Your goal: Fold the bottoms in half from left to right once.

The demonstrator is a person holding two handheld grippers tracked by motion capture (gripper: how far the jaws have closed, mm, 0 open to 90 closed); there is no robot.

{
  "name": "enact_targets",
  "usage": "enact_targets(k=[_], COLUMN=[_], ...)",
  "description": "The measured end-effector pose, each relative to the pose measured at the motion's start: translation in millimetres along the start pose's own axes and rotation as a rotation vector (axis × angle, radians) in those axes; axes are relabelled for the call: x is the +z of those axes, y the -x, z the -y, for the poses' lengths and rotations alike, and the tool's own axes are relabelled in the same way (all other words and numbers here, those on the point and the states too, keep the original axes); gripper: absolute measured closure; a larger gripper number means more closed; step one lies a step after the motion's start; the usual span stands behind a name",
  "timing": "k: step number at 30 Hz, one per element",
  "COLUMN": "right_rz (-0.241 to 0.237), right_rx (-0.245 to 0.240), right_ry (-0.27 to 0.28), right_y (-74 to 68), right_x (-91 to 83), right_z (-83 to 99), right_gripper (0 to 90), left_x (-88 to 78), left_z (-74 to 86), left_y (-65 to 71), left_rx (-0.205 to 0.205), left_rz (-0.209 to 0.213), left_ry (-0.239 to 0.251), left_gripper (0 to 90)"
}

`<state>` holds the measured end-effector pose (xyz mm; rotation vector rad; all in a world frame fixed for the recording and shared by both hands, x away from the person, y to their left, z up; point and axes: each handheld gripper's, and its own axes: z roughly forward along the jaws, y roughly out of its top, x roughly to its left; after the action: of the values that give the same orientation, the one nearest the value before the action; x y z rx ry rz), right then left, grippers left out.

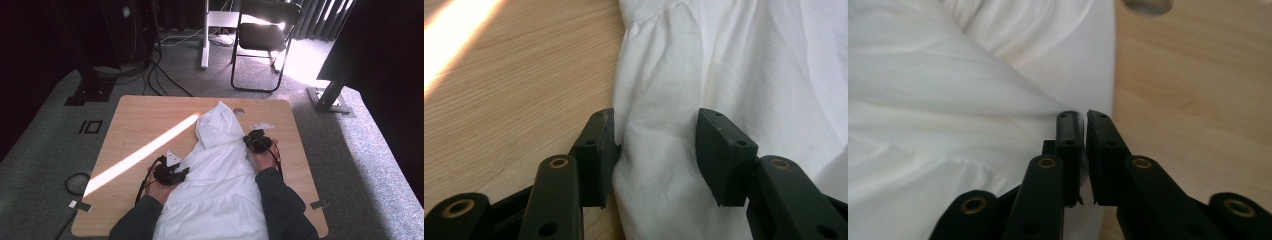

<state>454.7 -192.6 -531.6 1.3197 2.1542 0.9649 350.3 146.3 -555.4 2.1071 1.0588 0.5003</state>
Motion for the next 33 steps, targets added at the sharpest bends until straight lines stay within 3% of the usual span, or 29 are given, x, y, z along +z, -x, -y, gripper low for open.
enact_targets(k=[2,4,9,13,16,18,21,27,29,31,33], right_rz=[-0.01,-0.019,-0.022,-0.023,-0.027,-0.031,-0.044,-0.091,-0.115,-0.117,-0.102], right_rx=[0.016,0.029,0.022,0.021,0.018,0.013,0.0,-0.061,-0.088,-0.118,-0.147], right_ry=[-0.023,-0.048,-0.056,-0.063,-0.068,-0.067,-0.077,-0.108,-0.109,-0.119,-0.072], right_y=[1.9,3.2,3.3,3.2,2.0,0.5,-3.2,-21.7,-28.1,-32.3,-34.3], right_x=[7.4,12.8,14.5,14.6,12.9,10.6,4.5,-20.9,-31.0,-40.0,-47.2], right_z=[6.7,10.1,11.6,10.9,12.0,14.3,19.0,39.2,48.7,53.5,52.8], right_gripper=[81.8,80.7,80.1,80.4,81.2,81.7,82.0,82.3,82.4,75.2,65.1], left_x=[-0.5,-1.8,-5.0,27.1,48.1,46.9,38.6,11.6,5.4,5.0,6.1], left_z=[-2.6,-9.3,-42.4,-57.7,-52.4,-46.6,-39.0,-11.6,-5.1,-4.4,-5.8], left_y=[-1.4,-2.5,-7.8,-8.0,-7.2,-6.3,-1.5,17.5,21.4,21.6,19.7], left_rx=[-0.003,0.021,0.041,0.061,0.035,0.019,0.039,0.075,0.099,0.102,0.09], left_rz=[0.014,0.002,-0.011,-0.008,0.014,0.059,0.072,0.086,0.067,0.064,0.071], left_ry=[-0.019,-0.034,0.044,-0.004,-0.043,-0.009,-0.01,0.007,0.017,0.018,0.014], left_gripper=[51.8,49.4,46.6,45.6,50.4,63.6,76.0,78.1,77.5,76.5,75.3])
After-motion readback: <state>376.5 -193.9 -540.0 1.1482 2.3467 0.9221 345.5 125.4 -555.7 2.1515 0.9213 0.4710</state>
